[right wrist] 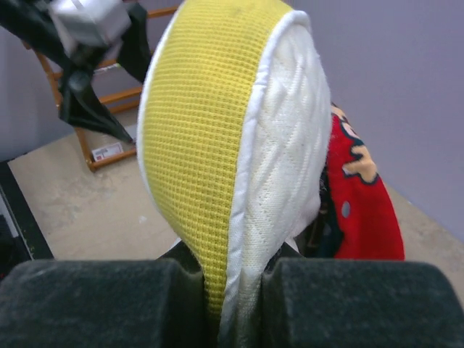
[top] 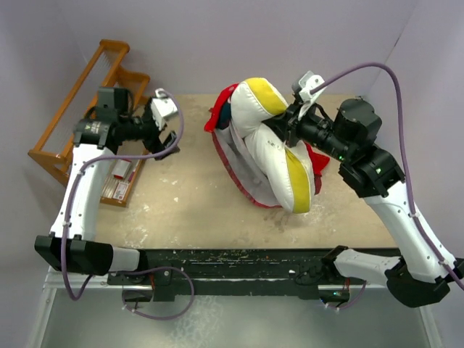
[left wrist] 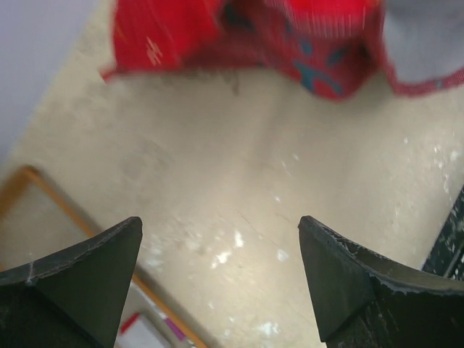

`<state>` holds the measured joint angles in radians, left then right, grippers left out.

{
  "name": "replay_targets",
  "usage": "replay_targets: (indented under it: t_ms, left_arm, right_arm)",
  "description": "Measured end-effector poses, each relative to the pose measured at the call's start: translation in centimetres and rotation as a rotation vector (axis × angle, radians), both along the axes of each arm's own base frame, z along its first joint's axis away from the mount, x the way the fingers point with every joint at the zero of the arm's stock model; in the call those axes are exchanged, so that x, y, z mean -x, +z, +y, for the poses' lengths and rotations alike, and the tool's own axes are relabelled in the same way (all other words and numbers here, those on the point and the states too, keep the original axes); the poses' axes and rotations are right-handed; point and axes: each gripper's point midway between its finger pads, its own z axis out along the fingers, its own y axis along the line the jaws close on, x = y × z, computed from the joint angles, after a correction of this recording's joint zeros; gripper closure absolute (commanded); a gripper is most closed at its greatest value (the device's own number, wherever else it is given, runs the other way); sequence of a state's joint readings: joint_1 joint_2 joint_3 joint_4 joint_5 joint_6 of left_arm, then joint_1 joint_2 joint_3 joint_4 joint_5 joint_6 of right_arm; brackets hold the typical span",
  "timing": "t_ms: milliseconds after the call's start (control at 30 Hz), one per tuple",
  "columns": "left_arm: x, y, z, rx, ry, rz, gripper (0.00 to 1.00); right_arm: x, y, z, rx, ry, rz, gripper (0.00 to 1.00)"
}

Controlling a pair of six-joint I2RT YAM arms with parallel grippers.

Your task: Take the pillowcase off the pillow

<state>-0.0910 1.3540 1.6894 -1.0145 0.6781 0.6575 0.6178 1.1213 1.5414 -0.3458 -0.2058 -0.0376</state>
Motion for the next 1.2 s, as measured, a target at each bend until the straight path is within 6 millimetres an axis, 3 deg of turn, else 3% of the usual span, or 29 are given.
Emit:
replay_targets:
  t_ms: [133,233,400,533,700,800,867,900,933,1200]
  left_arm:
    - [0.3,-7.3,0.2,-0.056,-0.04,0.112,0.12]
    - [0.1,-9.4,0.4,-0.07,-0.048,0.124,0.13]
    - [-2.4,-9.2,0.8,-0.034,-0.015,0.028,0.11]
    - [-3.7,-7.8,1.2,0.015,-0.019,-0.049,0.1]
    - [-2.7,-7.1,1.1,0.061,-0.107,-0.057,0.16]
    - [-0.9,-7.5,0.3,0.069,-0.199,-0.036,0.38]
    - [-0.2,-7.8,0.1,0.071,-0.223,-0.022,0.67]
    - [-0.1,-8.1,0.1,0.07,-0.226,-0.019,0.88]
    - [-0.1,-8.3,0.2,0.067,-0.225,-0.017,0.97]
    - [-2.1,-11.3,2.1,-0.024,-0.106,-0.021,1.0]
  right_arm:
    - [0.5,0.9,0.8,-0.01,0.068,0.005,1.0]
    - [0.4,1.2,2.3,-0.016,0.136,0.029,1.0]
    - [1.4,2.5,4.2,-0.05,0.273,0.061,1.0]
    - [3.3,4.1,5.0,-0.078,0.388,0.061,1.0]
    - [5.2,5.7,5.0,-0.11,0.496,0.046,1.0]
    - [5.4,6.1,5.0,-0.127,0.527,0.053,1.0]
    - [5.3,6.2,4.9,-0.137,0.539,0.061,1.0]
    - [5.2,6.2,4.9,-0.143,0.54,0.066,1.0]
    - [5.1,6.2,4.9,-0.146,0.544,0.071,1.0]
    - [3.5,6.4,3.9,-0.172,0.509,0.088,1.0]
